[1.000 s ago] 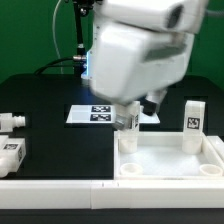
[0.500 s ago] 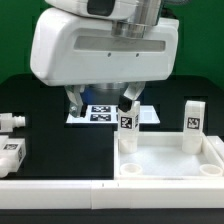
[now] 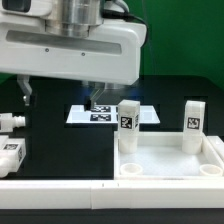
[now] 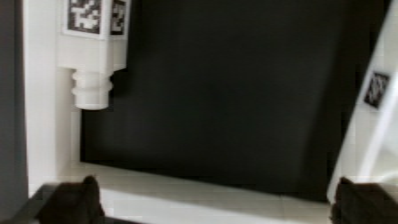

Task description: Assemble square table

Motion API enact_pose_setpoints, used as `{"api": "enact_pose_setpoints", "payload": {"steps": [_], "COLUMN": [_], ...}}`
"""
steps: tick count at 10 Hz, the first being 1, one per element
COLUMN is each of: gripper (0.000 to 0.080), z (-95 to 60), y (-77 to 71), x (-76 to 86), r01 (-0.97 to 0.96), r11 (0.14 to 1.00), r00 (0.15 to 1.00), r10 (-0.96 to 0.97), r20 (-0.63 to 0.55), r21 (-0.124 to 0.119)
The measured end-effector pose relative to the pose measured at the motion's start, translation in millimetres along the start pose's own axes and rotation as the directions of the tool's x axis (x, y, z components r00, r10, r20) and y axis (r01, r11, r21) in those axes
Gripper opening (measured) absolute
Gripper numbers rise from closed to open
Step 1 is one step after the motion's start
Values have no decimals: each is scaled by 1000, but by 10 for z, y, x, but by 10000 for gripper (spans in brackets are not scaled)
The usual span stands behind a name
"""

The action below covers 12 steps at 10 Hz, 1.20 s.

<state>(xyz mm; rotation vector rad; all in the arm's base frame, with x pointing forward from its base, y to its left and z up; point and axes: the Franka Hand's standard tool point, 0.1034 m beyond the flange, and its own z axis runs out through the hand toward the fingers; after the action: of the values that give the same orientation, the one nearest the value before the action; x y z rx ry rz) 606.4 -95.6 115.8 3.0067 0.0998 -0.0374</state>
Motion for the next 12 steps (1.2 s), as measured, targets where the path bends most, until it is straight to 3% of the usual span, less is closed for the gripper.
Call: {"api": "enact_pose_setpoints", "payload": {"steps": [3, 4, 6, 7, 10, 12], "gripper": [649, 649, 649, 649, 649, 649], "z": [52, 155, 420, 478, 490, 590], "y": [53, 210, 591, 681, 645, 754], "x": [-29, -149, -602, -706, -692, -805], "r01": [-21, -77, -227, -301, -474, -681], "r11": [1000, 997, 974, 953, 879, 729], "r00": [1000, 997, 974, 953, 880, 730], "r10": [21, 77, 227, 302, 475, 683], "r20": [-10, -22, 0, -5, -8, -5], "r21": [1, 3, 28, 34, 40, 73]}}
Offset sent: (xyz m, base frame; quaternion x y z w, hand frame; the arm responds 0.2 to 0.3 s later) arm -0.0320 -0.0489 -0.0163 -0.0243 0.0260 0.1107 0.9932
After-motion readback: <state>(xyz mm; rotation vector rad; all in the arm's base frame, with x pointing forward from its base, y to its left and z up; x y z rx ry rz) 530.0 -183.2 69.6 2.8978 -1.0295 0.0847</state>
